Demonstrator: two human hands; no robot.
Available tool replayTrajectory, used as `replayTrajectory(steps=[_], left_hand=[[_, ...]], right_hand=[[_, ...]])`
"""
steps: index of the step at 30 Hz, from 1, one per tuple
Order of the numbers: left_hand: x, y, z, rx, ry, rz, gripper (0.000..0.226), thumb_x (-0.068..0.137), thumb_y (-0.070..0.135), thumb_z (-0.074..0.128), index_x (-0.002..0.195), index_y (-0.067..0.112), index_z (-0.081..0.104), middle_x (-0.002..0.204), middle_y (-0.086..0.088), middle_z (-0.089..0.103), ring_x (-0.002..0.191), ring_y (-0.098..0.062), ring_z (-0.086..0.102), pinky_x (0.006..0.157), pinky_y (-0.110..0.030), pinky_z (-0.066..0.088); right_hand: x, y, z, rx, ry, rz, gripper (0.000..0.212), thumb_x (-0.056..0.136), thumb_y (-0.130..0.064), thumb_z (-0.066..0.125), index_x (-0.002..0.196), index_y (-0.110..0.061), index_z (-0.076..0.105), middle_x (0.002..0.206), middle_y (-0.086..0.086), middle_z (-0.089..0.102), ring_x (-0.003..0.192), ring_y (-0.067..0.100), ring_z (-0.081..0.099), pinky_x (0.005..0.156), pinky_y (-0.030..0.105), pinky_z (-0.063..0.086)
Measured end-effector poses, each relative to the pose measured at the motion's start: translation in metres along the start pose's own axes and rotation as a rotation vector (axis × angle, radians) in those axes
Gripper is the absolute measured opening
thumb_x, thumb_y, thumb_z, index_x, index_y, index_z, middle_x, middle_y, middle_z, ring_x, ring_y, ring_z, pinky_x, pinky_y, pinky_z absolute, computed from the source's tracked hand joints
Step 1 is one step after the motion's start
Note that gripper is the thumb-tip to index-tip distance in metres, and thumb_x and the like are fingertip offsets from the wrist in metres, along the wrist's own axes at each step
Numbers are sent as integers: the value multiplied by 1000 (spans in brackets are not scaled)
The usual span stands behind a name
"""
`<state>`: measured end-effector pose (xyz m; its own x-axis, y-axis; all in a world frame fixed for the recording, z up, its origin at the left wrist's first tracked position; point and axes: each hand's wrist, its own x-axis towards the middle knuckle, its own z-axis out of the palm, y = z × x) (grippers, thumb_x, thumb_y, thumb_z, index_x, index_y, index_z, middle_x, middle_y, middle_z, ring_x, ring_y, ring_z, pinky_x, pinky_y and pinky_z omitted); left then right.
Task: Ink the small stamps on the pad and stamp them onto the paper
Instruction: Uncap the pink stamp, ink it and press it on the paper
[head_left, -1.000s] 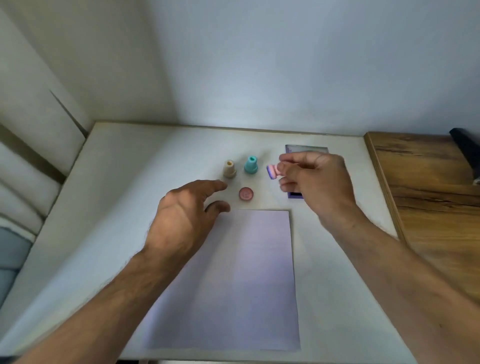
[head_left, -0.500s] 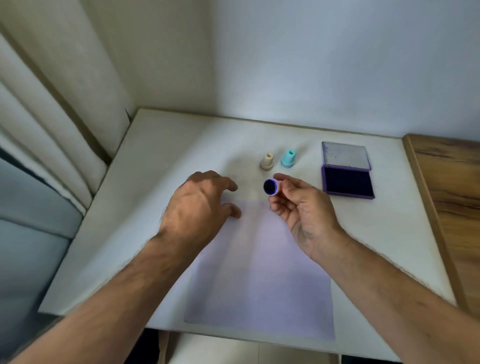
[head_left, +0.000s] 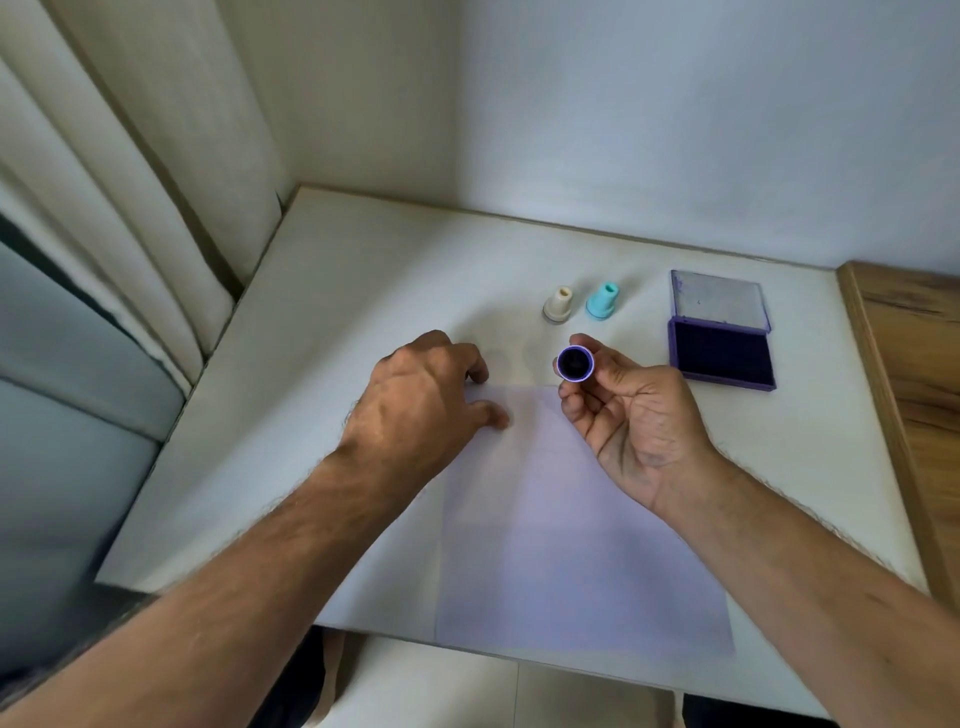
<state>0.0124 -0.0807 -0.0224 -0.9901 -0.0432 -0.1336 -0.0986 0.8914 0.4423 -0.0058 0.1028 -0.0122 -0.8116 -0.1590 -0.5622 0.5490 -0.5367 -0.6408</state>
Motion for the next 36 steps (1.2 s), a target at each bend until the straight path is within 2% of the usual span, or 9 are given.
replayTrajectory(steps=[4, 9, 15, 20, 25, 30, 33, 35, 36], left_hand=[[0, 3, 2, -7, 14, 20, 40, 73, 51, 76, 105, 29, 67, 98, 7, 58, 92, -17, 59, 73, -24, 43], [10, -1, -16, -128, -97, -26, 44, 70, 26, 84, 110, 30, 68, 97, 10, 65, 92, -11, 64, 83, -24, 52], [12, -7, -20, -117, -158, -9, 52, 64, 31, 88, 109, 31, 62, 83, 14, 62, 82, -10, 62, 68, -22, 47], [10, -12, -16, -138, -126, -21, 50, 61, 36, 89, 104, 29, 64, 80, 14, 61, 82, -12, 61, 67, -23, 47], [10, -15, -15, -139, -113, -28, 48, 60, 42, 88, 101, 30, 66, 82, 13, 61, 84, -12, 61, 68, -24, 49], [10, -17, -16, -147, -120, -10, 43, 60, 41, 86, 98, 33, 67, 79, 14, 59, 80, -9, 59, 59, -21, 41], [10, -18, -17, -163, -132, -17, 42, 60, 41, 87, 96, 34, 67, 79, 14, 58, 78, -9, 59, 54, -19, 40], [10, -18, -17, -174, -135, -23, 40, 60, 40, 87, 95, 35, 67, 79, 14, 58, 78, -9, 59, 53, -20, 40], [10, -18, -17, -176, -135, -27, 40, 60, 41, 87, 94, 35, 67, 79, 14, 58, 78, -9, 58, 53, -20, 40]], right_hand=[[1, -1, -3, -21, 1, -15, 26, 94, 1, 43, 96, -3, 68, 77, 8, 69, 61, 16, 62, 57, 22, 55], [2, -4, 1, -199, -17, -81, 19, 94, -3, 52, 101, -1, 70, 79, 10, 70, 64, 17, 62, 61, 24, 56], [-4, 8, 19, -720, -18, -432, 16, 90, -10, 66, 104, -10, 72, 77, -4, 75, 75, 12, 71, 72, 31, 60], [-3, 26, 29, -1084, 54, -734, 19, 84, -22, 75, 103, -19, 74, 84, -11, 74, 78, 1, 68, 76, 12, 51], [5, 35, 31, -1274, 27, -867, 19, 81, -26, 76, 100, -26, 73, 85, -16, 70, 77, 4, 67, 87, 47, 52], [10, 42, 27, -1363, 37, -902, 16, 80, -26, 75, 97, -25, 75, 85, -10, 73, 78, 1, 62, 92, 50, 45], [11, 43, 26, -1412, 45, -909, 15, 82, -26, 75, 96, -25, 75, 85, -9, 73, 74, 3, 64, 96, 44, 42], [11, 42, 26, -1430, 31, -905, 14, 83, -24, 75, 96, -23, 75, 87, -8, 72, 71, 4, 64, 96, 20, 39], [11, 42, 27, -1447, 25, -904, 13, 83, -22, 75, 96, -22, 75, 87, -6, 72, 70, 5, 64, 89, 5, 33]])
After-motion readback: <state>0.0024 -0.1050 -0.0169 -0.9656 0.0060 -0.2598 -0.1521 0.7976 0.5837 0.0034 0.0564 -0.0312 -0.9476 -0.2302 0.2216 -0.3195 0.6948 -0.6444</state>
